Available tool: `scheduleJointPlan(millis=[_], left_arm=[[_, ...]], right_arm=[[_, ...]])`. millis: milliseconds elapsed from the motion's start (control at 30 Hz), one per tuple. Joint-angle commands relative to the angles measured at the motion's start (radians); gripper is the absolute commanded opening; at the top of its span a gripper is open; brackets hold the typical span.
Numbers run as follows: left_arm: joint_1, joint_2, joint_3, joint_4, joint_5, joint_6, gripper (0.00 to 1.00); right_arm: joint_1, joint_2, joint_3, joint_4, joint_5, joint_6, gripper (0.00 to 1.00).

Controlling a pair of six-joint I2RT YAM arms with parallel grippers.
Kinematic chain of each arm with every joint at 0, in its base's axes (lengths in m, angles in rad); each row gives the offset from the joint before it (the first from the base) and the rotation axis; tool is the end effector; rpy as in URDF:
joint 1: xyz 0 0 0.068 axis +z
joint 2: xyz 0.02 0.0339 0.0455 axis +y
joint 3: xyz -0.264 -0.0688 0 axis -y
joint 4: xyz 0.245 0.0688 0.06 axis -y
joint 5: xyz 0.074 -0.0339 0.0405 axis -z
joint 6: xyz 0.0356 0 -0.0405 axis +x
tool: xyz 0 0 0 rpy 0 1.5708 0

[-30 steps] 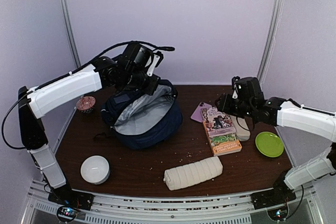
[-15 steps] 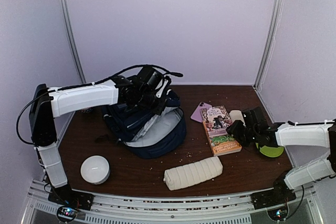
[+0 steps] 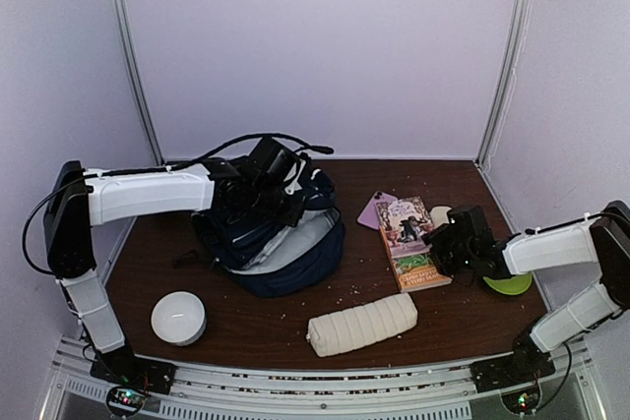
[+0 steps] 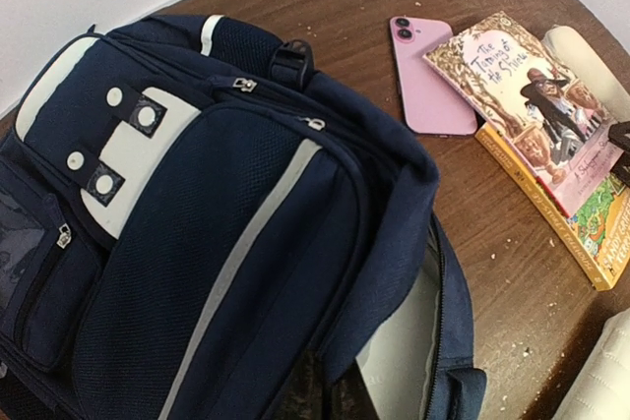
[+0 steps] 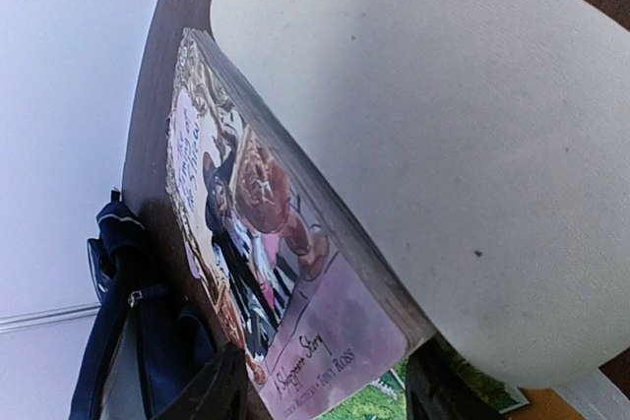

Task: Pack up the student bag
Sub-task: Adjust the student bag at the center of the board, then pick up the book from the center of the board.

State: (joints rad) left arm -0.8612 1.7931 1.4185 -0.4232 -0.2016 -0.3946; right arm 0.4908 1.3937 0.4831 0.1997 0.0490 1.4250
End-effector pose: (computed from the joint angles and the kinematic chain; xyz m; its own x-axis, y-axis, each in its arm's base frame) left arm 0.2688 -0.3020 0.2593 -0.6813 0.2151 -0.6997 0.4228 0.8960 -0.1361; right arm 0.2250 0.1183 0.1452 -0.5170 0.8442 -0.1417 0.5057 0.4348 0.7451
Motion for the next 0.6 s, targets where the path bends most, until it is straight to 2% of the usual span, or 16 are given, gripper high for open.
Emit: scheduleJointPlan(millis=[0,133,233,400,567], left_arm=[[0.010,-0.063,-0.042,0.051,-0.047,-0.023,0.00],[0.010,-0.076,-0.053,0.056,-0.047,-0.021,0.00],[0.010,-0.077,-0.056,0.056,-0.044,-0.021,0.00],[0.009,-0.082,-0.064,0.061,-0.043,-0.024,0.00],[0.010,-0.074,-0.066,0.063,-0.033,-0.026,0.00]], right_arm=[[-0.010,0.036,-0.044,0.054,0.025,0.088,0.55],[-0.025,0.067,-0.052,0.089,0.032,0.099,0.54],[-0.033,0.102,-0.054,0.121,0.008,0.096,0.50],[-0.037,0.129,-0.099,0.189,0.006,0.106,0.32],[-0.049,0.148,-0.145,0.255,-0.004,0.105,0.09]])
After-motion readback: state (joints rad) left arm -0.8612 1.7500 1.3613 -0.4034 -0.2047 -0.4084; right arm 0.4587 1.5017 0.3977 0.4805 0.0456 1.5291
